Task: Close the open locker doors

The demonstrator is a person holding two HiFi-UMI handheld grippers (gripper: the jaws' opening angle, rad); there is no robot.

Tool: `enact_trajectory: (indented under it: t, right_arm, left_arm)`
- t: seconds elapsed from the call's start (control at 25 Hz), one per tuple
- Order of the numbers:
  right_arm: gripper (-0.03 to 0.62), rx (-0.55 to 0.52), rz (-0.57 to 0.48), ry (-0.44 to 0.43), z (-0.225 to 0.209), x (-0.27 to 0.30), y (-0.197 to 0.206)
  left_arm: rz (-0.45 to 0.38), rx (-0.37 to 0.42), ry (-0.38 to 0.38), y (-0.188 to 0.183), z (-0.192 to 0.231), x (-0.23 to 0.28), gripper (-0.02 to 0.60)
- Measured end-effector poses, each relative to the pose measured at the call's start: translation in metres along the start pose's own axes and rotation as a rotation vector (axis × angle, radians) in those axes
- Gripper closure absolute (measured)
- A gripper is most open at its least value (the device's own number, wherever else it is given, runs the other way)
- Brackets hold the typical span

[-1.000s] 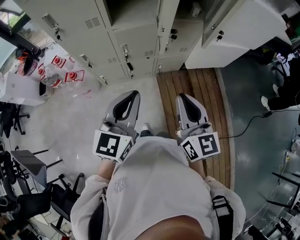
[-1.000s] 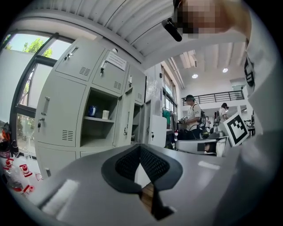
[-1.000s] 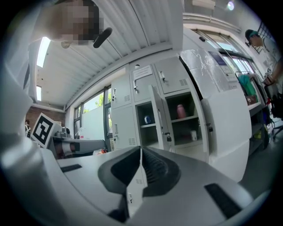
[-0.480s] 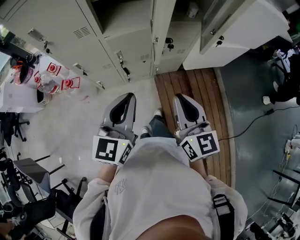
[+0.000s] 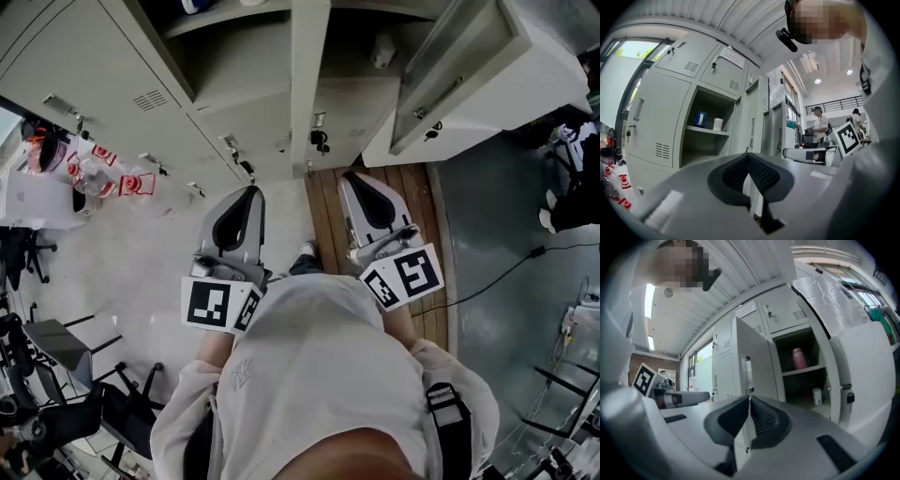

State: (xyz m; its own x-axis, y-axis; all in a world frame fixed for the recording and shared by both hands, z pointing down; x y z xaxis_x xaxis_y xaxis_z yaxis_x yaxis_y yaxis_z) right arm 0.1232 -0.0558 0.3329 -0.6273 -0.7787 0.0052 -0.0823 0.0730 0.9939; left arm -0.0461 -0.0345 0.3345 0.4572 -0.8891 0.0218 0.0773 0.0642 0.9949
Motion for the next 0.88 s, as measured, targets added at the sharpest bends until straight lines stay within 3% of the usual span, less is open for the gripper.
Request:
enact_trajectory:
  t: [0.4, 0.52, 0.88]
  right_arm:
    - [0.569, 0.078, -0.113, -0.334, -0.023, 0.049, -0.036]
    - [0.511, 0.161, -0.135, -0.45, -0.017, 0.06, -0.045]
    - [0.51, 0.176, -0.115, -0.565, 0.005, 0.091, -0.047]
  left_arm:
    - [-0.001, 0.016, -0.09, 0.005, 0.015, 0.023, 0.574]
    - [-0.002, 0.019, -0.112, 0.003, 0.022, 0.022, 0.574]
    - [-0.003, 0.025, -0.137, -0.004, 0.056, 0.015, 0.572]
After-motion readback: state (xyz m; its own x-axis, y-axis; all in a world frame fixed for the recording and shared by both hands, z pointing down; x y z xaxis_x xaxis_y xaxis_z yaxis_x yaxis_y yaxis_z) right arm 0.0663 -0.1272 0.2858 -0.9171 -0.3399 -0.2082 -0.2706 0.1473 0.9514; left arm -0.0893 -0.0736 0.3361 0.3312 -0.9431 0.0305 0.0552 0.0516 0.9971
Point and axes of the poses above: the fingertips, and each gripper's own axes: x forward along the fingers, z to its left, y out of its underside, the point moved 4 cm from there along -x, backward along the fingers
